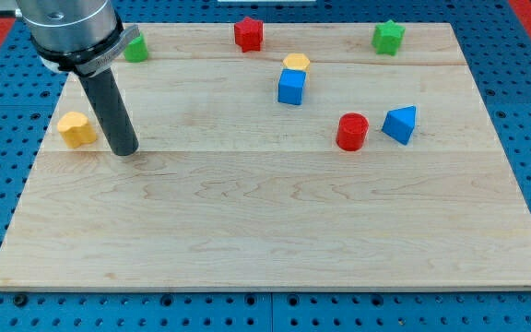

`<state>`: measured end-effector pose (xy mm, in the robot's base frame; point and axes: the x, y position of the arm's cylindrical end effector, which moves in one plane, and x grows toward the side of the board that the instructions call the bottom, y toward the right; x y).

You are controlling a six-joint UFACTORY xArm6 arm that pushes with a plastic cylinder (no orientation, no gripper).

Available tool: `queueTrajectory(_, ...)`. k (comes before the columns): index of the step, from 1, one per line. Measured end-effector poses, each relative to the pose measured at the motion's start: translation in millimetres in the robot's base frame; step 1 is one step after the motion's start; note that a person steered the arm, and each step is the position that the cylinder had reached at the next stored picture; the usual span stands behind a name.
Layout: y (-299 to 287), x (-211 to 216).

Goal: Move the red circle to the bottom left of the board

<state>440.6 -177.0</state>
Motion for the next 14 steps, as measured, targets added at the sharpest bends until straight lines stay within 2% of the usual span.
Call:
queueTrajectory(1,0,0)
queueTrajectory(2,14,17)
queueTrajectory(3,64,45)
queueTrajectory(4,123,46)
queueTrajectory(5,180,45)
queueTrajectory(7,198,45)
queueTrajectory(9,265,49)
queueTrajectory(11,294,21)
queueTrajectory(12,328,10)
queueTrajectory(13,318,-30)
queueTrajectory(14,264,-33)
